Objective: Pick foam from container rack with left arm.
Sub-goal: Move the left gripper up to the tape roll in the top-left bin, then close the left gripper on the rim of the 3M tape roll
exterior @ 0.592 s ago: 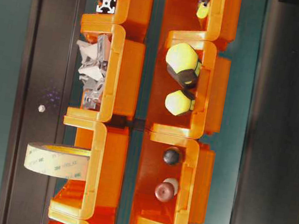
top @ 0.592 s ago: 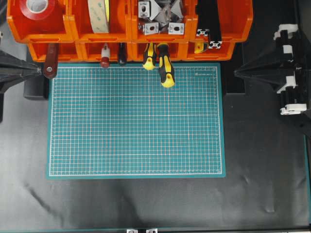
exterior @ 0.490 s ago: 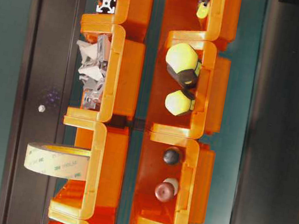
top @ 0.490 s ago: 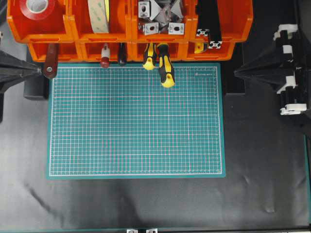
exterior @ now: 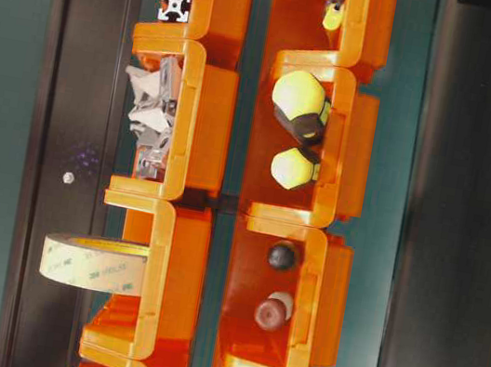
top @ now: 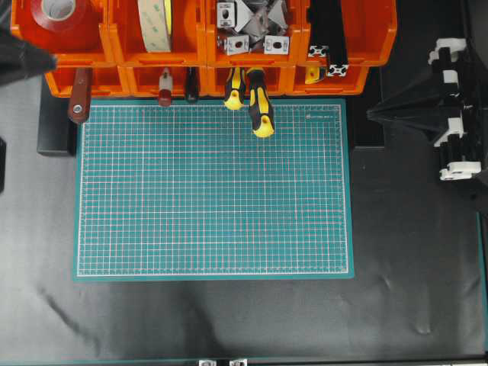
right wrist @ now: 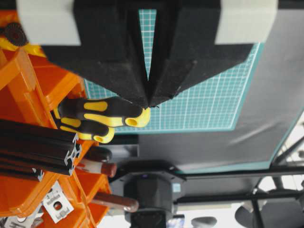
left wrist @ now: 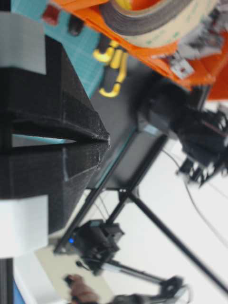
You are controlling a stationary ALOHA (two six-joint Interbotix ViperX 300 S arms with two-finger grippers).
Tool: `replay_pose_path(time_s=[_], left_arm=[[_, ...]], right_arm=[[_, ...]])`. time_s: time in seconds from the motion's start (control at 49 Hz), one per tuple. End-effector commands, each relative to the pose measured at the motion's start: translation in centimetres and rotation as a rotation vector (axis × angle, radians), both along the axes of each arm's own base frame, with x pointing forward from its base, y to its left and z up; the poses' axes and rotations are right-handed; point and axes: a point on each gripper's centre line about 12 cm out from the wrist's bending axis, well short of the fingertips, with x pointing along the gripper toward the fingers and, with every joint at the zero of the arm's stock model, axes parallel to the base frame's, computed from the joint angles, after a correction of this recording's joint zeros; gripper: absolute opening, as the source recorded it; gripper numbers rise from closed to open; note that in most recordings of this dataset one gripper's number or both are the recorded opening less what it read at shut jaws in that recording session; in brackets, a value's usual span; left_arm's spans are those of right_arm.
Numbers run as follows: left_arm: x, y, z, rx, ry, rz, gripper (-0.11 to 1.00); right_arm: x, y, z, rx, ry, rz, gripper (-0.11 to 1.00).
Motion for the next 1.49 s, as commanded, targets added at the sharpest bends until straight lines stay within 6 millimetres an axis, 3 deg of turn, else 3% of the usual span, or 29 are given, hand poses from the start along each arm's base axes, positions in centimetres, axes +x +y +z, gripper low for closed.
replay_pose_path(time_s=[0.0, 0.225, 0.552, 0.633, 0.838, 0.919, 1.185, 1.471], left_arm=[[1.1, 1.0, 2.6, -0.094, 0.008, 0.056, 0.00], [3.2, 2.5, 4.4, -0.317, -0.013, 0.145, 0.00], [4.0, 3.4, 3.4, -0.360, 0.050, 0.193, 0.03], [4.3, 3.6, 3.1, -0.368, 0.074, 0.203, 0.20], [5.1, 4.1, 2.1, -0.440, 0.134, 0.249, 0.78], [5.3, 4.6, 1.7, -0.453, 0.147, 0.268, 0.90], [6.4, 6.4, 1.0, -0.473, 0.164, 0.327, 0.90], [9.7, 7.5, -1.3, -0.472, 0.230, 0.347, 0.90]], right_arm=[[0.2, -0.1, 0.9, 0.004, -0.029, -0.004, 0.00], [0.2, -0.1, 0.9, 0.004, -0.026, -0.004, 0.00], [0.2, 0.0, 0.7, 0.005, -0.021, 0.001, 0.00], [0.2, 0.1, 0.5, 0.008, -0.014, 0.005, 0.00], [0.2, 0.4, 0.2, 0.021, 0.011, 0.015, 0.00], [0.2, 0.4, 0.1, 0.027, 0.014, 0.016, 0.00], [0.1, 0.5, 0.2, 0.029, 0.013, 0.019, 0.00], [0.1, 0.6, 0.3, 0.029, 0.011, 0.028, 0.00]])
